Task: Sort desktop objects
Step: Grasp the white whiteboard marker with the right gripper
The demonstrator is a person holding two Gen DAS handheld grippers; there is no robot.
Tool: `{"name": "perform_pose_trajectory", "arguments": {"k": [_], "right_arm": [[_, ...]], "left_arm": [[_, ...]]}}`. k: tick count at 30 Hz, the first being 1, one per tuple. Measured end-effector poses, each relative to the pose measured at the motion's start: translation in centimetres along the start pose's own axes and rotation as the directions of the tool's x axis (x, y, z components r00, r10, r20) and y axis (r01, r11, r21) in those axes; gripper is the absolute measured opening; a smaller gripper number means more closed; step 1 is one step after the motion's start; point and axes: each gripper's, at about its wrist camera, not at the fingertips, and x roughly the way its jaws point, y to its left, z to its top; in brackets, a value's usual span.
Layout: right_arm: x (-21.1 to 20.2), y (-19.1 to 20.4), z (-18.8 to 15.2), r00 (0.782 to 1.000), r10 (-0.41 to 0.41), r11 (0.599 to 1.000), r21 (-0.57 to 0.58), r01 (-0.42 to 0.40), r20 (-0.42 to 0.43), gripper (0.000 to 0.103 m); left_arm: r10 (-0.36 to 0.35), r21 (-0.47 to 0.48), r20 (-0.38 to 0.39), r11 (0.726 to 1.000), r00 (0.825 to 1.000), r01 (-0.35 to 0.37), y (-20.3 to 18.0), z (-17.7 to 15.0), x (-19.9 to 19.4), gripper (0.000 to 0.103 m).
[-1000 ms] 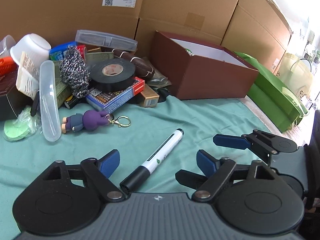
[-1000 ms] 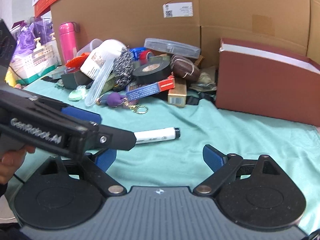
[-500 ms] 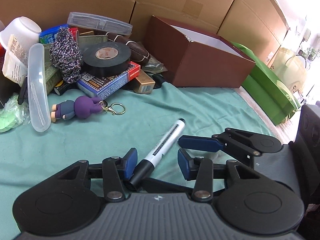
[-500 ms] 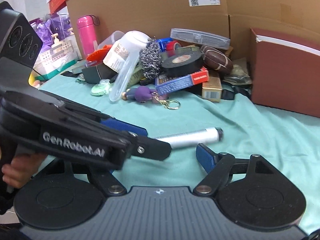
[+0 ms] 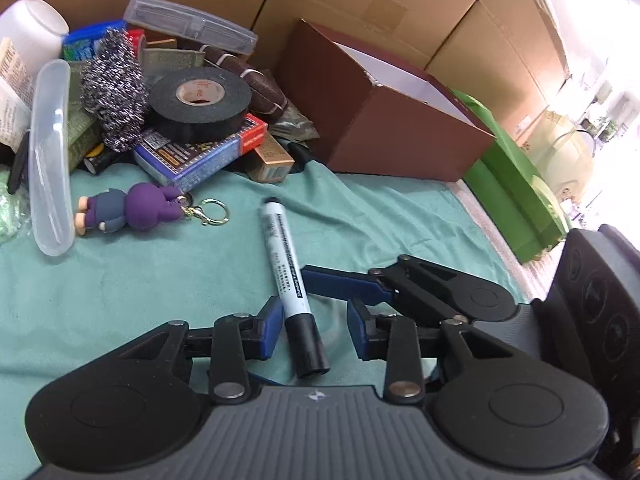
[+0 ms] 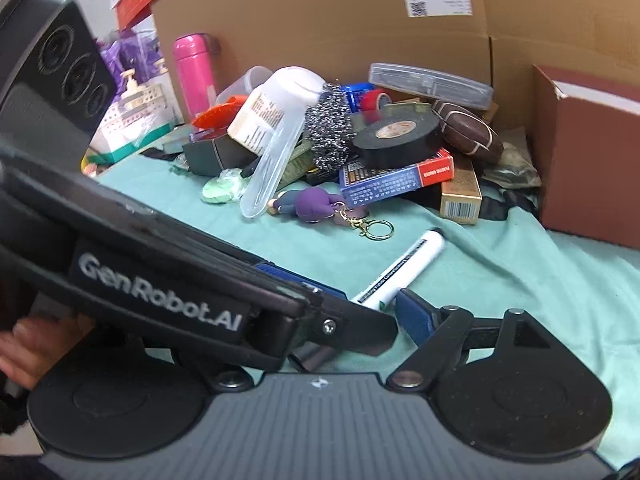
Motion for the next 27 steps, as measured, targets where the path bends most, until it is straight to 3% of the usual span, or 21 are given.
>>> {"name": "perform_pose_trajectory", "arguments": {"k": [6,11,16,18,27], "right_arm": [[-0.6,-0.9,-0.4,0.992,-0.123,0.992,-0.039,0.122,-0.022,0.067],[-0.6,-1.4,-0.3,0.987,-0.161,0.986,-0.034,0.16,-0.025,0.056],[-0.8,-1.4,-0.3,0.981,-0.191,0.981,-0.054,0.189,-0.029,0.035],[-1.0,-1.6,-0.3,0.981,-0.192,0.98,-0.052,0.191,-0.033,0.031],[-0.6,-2.1,0.0,0.977,-0.211,0.977,-0.021,0.21,-0.028,0.032]], "left_arm": [[0.07,-0.024,0.029,0.997,0.997,-0.07,0.9,0.6,-0.3,0.036],[0.127,-0.03,0.007,0.992,0.992,-0.126,0.3,2.0,1.0,0.039],[0.149,0.022,-0.022,0.989,0.989,-0.149,-1.0,3.0,2.8,0.036],[0.156,0.025,-0.022,0.988,0.988,-0.155,-1.3,3.1,3.3,0.027],[0.197,-0.006,0.001,0.98,0.98,-0.197,-1.6,3.8,4.4,0.022]]}}
